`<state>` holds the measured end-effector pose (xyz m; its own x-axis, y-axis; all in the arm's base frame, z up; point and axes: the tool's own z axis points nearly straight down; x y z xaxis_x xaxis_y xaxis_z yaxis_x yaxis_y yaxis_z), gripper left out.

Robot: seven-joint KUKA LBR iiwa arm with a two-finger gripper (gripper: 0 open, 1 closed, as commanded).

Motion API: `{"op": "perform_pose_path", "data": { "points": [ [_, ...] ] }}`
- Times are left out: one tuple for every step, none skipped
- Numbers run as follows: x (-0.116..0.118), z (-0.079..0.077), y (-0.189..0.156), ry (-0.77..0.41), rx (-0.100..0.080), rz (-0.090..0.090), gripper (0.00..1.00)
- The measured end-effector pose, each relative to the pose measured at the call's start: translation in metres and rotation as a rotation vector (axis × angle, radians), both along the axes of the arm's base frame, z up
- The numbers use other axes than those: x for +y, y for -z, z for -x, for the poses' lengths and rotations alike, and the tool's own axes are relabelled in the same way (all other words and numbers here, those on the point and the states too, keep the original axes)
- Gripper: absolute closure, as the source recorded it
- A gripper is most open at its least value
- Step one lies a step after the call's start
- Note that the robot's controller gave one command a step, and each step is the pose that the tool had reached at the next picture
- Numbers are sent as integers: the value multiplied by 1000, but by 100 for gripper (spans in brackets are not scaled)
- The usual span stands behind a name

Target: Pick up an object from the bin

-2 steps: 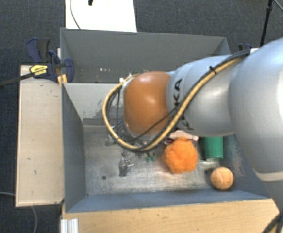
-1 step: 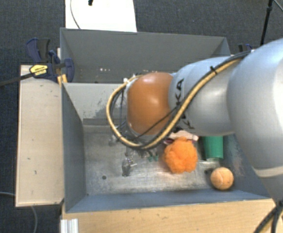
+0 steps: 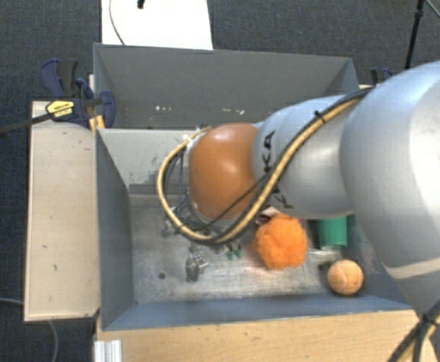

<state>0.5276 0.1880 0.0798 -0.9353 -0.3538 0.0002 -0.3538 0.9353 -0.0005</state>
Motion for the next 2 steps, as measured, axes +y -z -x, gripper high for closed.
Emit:
{"op": "perform_pose_path", "data": {
  "points": [
    [-14,33,-8,36,0,-2,0],
    [-59,32,-37,-123,-1,-2,0]
  ]
}}
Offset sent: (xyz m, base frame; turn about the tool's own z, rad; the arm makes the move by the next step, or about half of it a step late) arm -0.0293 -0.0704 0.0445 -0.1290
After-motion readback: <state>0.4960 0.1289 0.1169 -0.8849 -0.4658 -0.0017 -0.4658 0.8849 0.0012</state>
